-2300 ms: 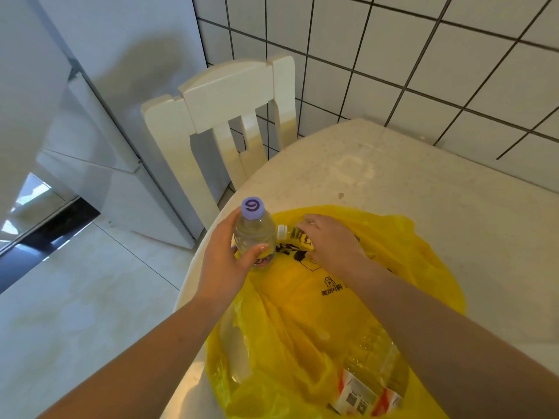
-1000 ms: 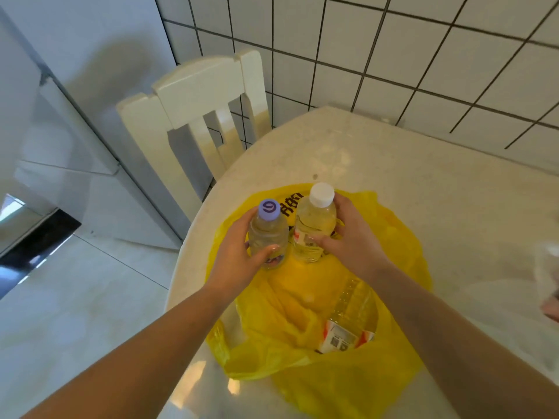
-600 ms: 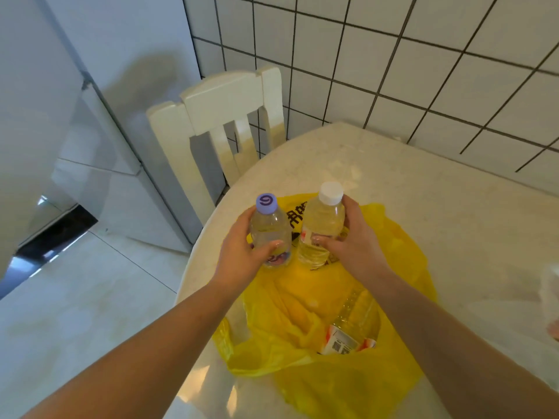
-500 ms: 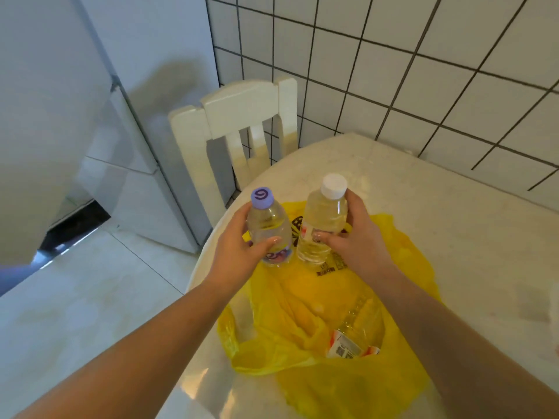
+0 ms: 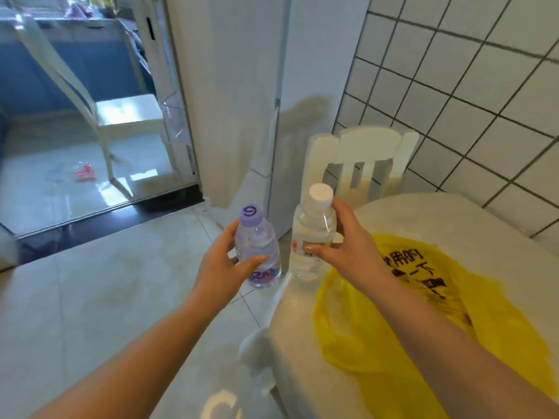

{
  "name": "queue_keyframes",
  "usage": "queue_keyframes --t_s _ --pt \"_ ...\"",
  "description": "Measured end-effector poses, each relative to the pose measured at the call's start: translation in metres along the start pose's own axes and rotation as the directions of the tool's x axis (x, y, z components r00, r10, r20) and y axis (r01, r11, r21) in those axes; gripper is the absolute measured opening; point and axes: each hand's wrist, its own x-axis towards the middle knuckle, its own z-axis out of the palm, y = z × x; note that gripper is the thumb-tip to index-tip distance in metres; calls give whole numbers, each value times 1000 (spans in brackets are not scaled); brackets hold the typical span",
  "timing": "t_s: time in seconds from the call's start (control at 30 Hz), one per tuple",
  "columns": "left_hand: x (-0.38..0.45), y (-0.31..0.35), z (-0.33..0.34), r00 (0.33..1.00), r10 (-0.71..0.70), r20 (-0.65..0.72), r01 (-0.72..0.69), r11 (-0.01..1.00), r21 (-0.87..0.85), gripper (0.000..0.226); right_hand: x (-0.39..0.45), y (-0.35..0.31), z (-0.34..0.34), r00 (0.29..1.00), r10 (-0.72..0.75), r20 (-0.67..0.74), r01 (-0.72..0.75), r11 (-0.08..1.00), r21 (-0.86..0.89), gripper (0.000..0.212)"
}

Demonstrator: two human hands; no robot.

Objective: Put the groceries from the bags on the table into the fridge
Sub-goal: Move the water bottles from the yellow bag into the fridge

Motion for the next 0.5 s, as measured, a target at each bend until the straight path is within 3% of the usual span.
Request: queue_keyframes --t_s 0.5 --pt "-2 -57 -319 990 30 -135 -3 979 202 70 36 -140 277 982 -43 182 40 999 16 77"
